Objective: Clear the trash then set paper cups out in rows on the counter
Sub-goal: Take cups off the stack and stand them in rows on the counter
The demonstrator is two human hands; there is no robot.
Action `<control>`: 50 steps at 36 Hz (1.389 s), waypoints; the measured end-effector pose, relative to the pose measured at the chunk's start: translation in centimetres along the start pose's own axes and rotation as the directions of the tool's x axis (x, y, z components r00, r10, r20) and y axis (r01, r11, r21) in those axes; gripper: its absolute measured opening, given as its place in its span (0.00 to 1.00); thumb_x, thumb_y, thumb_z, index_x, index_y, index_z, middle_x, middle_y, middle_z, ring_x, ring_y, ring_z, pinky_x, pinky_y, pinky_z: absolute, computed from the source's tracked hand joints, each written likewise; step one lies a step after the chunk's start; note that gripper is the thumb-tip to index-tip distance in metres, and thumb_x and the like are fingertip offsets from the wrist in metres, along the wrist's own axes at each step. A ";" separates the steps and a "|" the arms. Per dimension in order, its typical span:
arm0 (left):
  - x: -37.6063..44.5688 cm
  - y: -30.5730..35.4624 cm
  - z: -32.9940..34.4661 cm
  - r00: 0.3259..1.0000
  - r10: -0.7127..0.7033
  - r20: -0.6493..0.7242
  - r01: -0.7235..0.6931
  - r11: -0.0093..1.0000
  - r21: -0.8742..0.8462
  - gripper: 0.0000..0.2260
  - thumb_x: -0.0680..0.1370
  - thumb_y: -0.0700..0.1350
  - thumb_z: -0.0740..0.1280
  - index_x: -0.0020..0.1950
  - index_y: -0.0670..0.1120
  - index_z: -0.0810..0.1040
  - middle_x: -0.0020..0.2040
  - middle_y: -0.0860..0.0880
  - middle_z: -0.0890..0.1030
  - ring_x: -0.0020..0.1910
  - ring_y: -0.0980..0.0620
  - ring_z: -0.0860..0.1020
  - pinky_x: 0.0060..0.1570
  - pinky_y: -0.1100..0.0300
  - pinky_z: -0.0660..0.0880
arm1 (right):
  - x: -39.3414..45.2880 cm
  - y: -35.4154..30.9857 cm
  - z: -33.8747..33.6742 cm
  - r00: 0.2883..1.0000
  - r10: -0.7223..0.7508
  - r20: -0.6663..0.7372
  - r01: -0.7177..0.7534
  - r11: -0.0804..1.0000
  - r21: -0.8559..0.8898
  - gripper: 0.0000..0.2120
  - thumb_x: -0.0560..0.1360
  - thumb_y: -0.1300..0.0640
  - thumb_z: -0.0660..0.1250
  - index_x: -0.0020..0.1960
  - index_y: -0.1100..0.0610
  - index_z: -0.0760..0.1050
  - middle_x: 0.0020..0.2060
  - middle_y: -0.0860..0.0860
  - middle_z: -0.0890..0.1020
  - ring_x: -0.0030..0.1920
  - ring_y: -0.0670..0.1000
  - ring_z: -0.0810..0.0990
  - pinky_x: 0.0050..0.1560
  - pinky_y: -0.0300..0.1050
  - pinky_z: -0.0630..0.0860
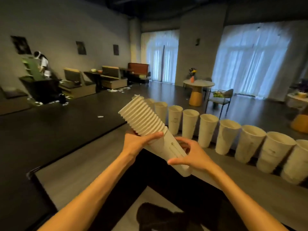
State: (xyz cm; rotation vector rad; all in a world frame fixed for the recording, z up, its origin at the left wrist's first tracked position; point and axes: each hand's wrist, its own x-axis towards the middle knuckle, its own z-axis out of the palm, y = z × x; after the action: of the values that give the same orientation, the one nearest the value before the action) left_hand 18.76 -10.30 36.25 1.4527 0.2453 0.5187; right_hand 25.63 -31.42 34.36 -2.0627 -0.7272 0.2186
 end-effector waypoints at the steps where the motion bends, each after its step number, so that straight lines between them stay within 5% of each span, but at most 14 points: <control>1: 1.3 0.1 -1.4 0.999 0.012 -0.030 -0.012 1.000 -0.009 0.28 0.53 0.49 0.84 0.51 0.50 0.83 0.49 0.52 0.87 0.49 0.58 0.85 0.52 0.59 0.81 | 1.7 -0.9 1.4 1.000 -0.023 -0.008 0.023 1.000 -0.015 0.38 0.57 0.45 0.84 0.64 0.40 0.72 0.54 0.35 0.79 0.54 0.31 0.76 0.53 0.31 0.75; 7: 10.0 0.8 -9.6 0.992 0.066 -0.105 -0.066 0.998 0.001 0.32 0.56 0.51 0.83 0.57 0.54 0.78 0.56 0.52 0.84 0.54 0.57 0.82 0.56 0.56 0.78 | 12.9 -3.6 8.8 0.993 -0.090 -0.076 0.078 0.985 -0.155 0.39 0.59 0.46 0.83 0.67 0.43 0.72 0.55 0.38 0.79 0.51 0.35 0.76 0.54 0.37 0.75; 11: 15.2 1.0 -14.1 0.977 0.146 -0.157 -0.145 0.989 0.021 0.35 0.56 0.52 0.83 0.61 0.53 0.78 0.56 0.55 0.84 0.53 0.60 0.83 0.50 0.64 0.81 | 19.1 -4.5 12.4 0.987 -0.113 -0.117 0.063 0.929 -0.365 0.38 0.59 0.39 0.81 0.66 0.44 0.72 0.58 0.45 0.82 0.56 0.46 0.81 0.53 0.44 0.78; 13: 18.3 1.2 -16.5 0.963 0.180 -0.200 -0.179 0.984 0.023 0.37 0.58 0.51 0.82 0.66 0.51 0.76 0.60 0.53 0.83 0.58 0.58 0.82 0.56 0.59 0.80 | 22.7 -4.3 14.0 0.984 -0.099 -0.151 0.032 0.918 -0.395 0.39 0.59 0.39 0.81 0.66 0.44 0.71 0.59 0.46 0.82 0.59 0.49 0.81 0.56 0.49 0.79; 21: 27.7 4.7 -23.6 0.951 0.162 -0.264 -0.238 0.927 -0.290 0.28 0.60 0.47 0.77 0.55 0.56 0.67 0.60 0.52 0.75 0.64 0.50 0.76 0.68 0.43 0.75 | 34.0 -1.4 16.2 0.931 0.106 -0.350 -0.175 0.969 -0.172 0.40 0.64 0.38 0.78 0.69 0.53 0.68 0.61 0.53 0.81 0.61 0.56 0.80 0.57 0.54 0.79; 26: 31.9 3.4 -27.0 0.973 0.144 -0.183 -0.193 0.939 -0.284 0.49 0.42 0.60 0.85 0.60 0.57 0.70 0.64 0.52 0.77 0.64 0.51 0.79 0.60 0.51 0.79 | 39.3 0.3 17.1 0.905 0.152 -0.398 -0.187 0.981 -0.051 0.38 0.63 0.41 0.80 0.66 0.51 0.66 0.62 0.52 0.79 0.63 0.55 0.78 0.61 0.55 0.76; 29: 33.1 2.2 -27.5 0.974 0.168 -0.152 -0.204 0.944 -0.261 0.43 0.49 0.57 0.85 0.60 0.57 0.70 0.63 0.53 0.78 0.62 0.53 0.80 0.61 0.52 0.79 | 41.9 0.8 18.2 0.920 0.157 -0.359 -0.169 0.986 -0.003 0.37 0.63 0.47 0.82 0.65 0.53 0.68 0.62 0.50 0.78 0.62 0.50 0.76 0.60 0.49 0.74; 34: 34.2 0.4 -27.7 0.976 0.199 -0.090 -0.211 0.964 -0.163 0.27 0.64 0.46 0.75 0.61 0.57 0.72 0.62 0.53 0.79 0.60 0.55 0.81 0.63 0.50 0.77 | 45.2 1.8 20.6 0.929 0.159 -0.333 -0.167 0.986 0.004 0.43 0.65 0.47 0.80 0.73 0.53 0.63 0.68 0.53 0.75 0.68 0.56 0.75 0.66 0.57 0.73; 39: 35.1 -0.6 -28.3 0.981 0.194 -0.002 -0.192 0.971 -0.146 0.44 0.47 0.62 0.85 0.61 0.57 0.75 0.56 0.58 0.85 0.59 0.57 0.82 0.49 0.62 0.82 | 46.9 1.9 21.5 0.920 0.178 -0.349 -0.195 0.981 -0.014 0.37 0.68 0.49 0.78 0.71 0.54 0.65 0.67 0.54 0.77 0.67 0.58 0.76 0.65 0.57 0.73; 44: 35.0 -0.7 -27.2 0.982 0.172 0.076 -0.161 0.977 -0.137 0.46 0.45 0.64 0.84 0.60 0.56 0.75 0.54 0.60 0.85 0.57 0.58 0.83 0.45 0.65 0.82 | 45.9 2.7 21.0 0.935 0.201 -0.293 -0.211 0.977 -0.002 0.42 0.63 0.49 0.82 0.71 0.53 0.65 0.66 0.51 0.76 0.66 0.54 0.75 0.67 0.58 0.73; 46: 34.9 -0.7 -26.6 0.984 0.139 0.112 -0.124 0.983 -0.133 0.46 0.44 0.64 0.84 0.59 0.56 0.75 0.52 0.61 0.86 0.56 0.59 0.83 0.44 0.66 0.81 | 45.1 3.1 20.7 0.932 0.245 -0.268 -0.260 0.965 -0.021 0.39 0.64 0.50 0.81 0.69 0.54 0.67 0.60 0.46 0.76 0.61 0.49 0.75 0.64 0.54 0.75; 50: 35.0 -1.1 -24.6 0.976 0.044 0.215 -0.011 0.989 -0.150 0.48 0.41 0.59 0.85 0.60 0.56 0.75 0.52 0.58 0.86 0.55 0.57 0.84 0.45 0.61 0.81 | 42.4 2.4 19.1 0.912 0.348 -0.217 -0.355 0.935 0.009 0.13 0.74 0.52 0.73 0.52 0.59 0.79 0.46 0.51 0.83 0.51 0.52 0.82 0.54 0.49 0.80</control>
State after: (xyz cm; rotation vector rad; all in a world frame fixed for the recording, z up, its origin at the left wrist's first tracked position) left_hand 37.86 27.94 37.47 1.3563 0.0119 0.3875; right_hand 53.05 5.42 26.59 -2.1950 -0.2222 0.1814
